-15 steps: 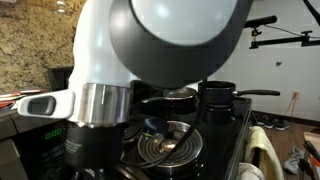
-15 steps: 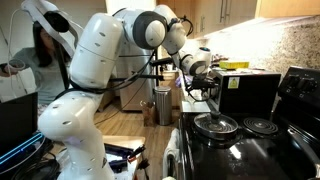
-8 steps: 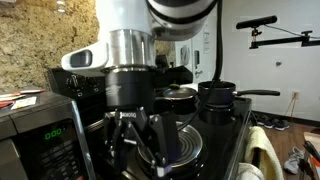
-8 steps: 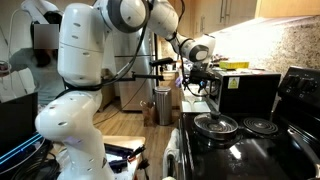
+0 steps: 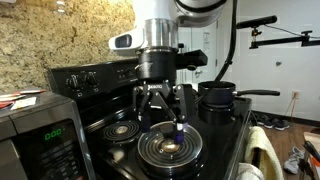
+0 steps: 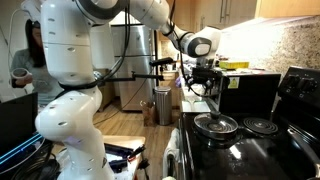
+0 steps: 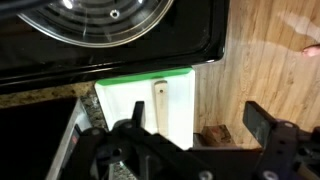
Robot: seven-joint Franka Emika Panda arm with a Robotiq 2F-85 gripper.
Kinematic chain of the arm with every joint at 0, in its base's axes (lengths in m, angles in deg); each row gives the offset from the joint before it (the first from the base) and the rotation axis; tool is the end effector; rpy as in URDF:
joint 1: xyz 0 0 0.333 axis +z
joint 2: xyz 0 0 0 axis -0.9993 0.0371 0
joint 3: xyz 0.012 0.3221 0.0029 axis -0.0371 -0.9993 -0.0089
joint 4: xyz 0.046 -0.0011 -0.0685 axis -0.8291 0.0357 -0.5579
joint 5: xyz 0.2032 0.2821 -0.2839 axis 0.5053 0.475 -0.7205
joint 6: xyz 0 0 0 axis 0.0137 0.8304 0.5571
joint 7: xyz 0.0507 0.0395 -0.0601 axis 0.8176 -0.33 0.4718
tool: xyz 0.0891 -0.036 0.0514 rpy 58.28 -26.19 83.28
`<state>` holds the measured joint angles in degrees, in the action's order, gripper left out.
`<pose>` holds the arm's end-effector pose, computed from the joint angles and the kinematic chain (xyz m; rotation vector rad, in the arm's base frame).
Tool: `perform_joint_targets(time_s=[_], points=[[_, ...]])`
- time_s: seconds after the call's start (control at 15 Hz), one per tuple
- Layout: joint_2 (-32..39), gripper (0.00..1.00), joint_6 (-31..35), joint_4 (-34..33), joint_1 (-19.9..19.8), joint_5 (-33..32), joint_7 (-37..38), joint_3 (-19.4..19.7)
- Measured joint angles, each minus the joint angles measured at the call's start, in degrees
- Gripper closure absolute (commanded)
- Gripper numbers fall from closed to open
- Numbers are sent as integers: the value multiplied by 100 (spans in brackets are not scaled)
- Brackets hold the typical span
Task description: Take the spatula out of the pot, put it on the counter then pick the lid on the stove and put it on the pot
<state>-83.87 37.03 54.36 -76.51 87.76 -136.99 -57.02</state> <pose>0.5112 0.3609 0.3901 -2.1697 -1.9110 -0.1130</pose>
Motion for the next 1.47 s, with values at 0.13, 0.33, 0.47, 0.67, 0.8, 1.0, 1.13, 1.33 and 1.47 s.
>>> perform_joint_targets(time_s=[0.13, 0.33, 0.47, 0.67, 0.8, 1.0, 1.13, 1.33, 1.47], points=[[-14, 0, 47, 45, 33, 11, -20, 31], [76, 0, -74, -37, 207, -895, 995, 266], [164, 0, -237, -146, 268, -1403, 1675, 400], [323, 0, -646, -352, 314, -1903, 2599, 553], [421, 0, -952, -454, 325, -2120, 3162, 615], [545, 0, -1274, -555, 334, -2180, 3665, 656], [571, 0, -1280, -571, 346, -2184, 3733, 660], [580, 0, -1295, -571, 360, -2192, 4098, 695], [585, 0, -1337, -574, 394, -2259, 4620, 754]])
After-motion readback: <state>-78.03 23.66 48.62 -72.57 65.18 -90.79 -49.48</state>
